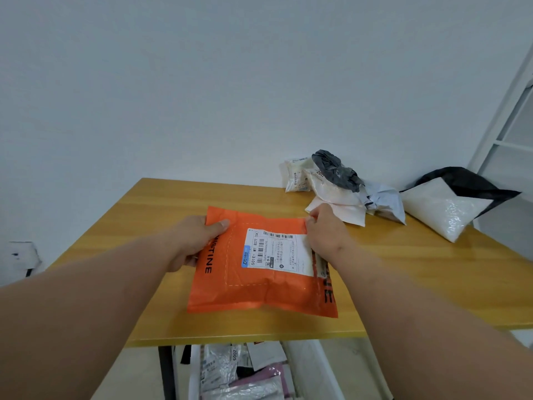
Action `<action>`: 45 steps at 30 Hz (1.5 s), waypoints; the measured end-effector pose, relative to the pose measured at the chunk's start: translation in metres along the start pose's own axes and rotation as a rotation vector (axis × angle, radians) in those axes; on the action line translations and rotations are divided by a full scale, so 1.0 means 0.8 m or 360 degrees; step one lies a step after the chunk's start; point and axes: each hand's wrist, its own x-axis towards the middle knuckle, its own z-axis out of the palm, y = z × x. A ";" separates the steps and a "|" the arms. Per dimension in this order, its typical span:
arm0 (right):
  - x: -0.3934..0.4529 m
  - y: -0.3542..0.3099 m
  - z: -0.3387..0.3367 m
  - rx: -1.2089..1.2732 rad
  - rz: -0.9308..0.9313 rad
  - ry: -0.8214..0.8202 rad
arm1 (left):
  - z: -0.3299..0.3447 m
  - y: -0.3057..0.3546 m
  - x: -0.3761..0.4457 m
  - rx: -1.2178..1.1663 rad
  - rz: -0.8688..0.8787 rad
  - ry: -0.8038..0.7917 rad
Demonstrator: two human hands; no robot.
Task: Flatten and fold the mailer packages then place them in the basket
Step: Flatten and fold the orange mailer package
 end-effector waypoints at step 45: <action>-0.047 0.041 0.132 -0.0920 -0.0190 -0.0647 | 0.075 -0.077 0.026 0.1726 0.0193 -0.0250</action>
